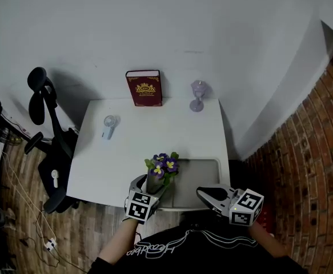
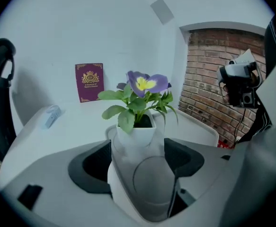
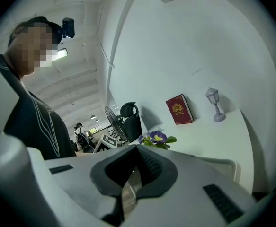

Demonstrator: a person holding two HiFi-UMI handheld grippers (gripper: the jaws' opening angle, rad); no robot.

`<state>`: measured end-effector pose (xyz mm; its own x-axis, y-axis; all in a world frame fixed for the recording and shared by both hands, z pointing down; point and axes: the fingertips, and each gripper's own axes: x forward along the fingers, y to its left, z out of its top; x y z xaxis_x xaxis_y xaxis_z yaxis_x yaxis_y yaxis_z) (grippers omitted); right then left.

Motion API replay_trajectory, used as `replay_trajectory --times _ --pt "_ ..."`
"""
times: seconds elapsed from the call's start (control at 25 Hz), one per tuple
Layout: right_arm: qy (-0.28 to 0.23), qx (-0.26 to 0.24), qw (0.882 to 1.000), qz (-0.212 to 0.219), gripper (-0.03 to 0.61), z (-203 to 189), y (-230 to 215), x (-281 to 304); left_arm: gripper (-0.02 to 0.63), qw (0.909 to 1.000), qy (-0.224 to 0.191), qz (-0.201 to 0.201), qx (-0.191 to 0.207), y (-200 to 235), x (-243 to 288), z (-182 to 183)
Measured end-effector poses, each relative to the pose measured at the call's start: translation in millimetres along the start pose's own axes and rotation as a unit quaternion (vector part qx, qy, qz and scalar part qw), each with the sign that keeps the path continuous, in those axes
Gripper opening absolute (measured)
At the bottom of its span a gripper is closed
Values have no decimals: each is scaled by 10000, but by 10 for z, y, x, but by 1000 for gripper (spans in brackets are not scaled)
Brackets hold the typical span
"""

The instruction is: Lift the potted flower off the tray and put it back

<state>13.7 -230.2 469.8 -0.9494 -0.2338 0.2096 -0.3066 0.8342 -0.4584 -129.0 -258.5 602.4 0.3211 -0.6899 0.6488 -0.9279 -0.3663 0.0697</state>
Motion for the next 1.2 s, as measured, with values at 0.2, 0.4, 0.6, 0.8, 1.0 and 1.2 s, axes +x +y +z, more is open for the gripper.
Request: replay_trajectory --times 0.2,0.4,0.6,0.8,1.0,1.2 --pt "133 -234 9996 -13 2 -98 286 14 348 9990 -249 -106 -350 -69 -372 2" --pt "110 -364 9993 6 2 -175 626 -19 208 9925 -767 -325 -894 -236 -830 68" --pt "-58 -166 9998 -98 2 -330 897 -88 93 9831 -1304 -844 -968 -517 -1265 164" --pt "-277 63 9993 -247 2 -504 1067 -222 48 9731 -1692 -1319 -845 -830 -1603 170" --pt "-516 312 9979 -222 2 -647 1291 -248 44 9653 -1843 -1681 -766 -1053 -1893 74" --pt "-746 212 9969 145 0 -663 1620 -283 44 9644 -1906 -1707 -661 -1143 -2100 -19"
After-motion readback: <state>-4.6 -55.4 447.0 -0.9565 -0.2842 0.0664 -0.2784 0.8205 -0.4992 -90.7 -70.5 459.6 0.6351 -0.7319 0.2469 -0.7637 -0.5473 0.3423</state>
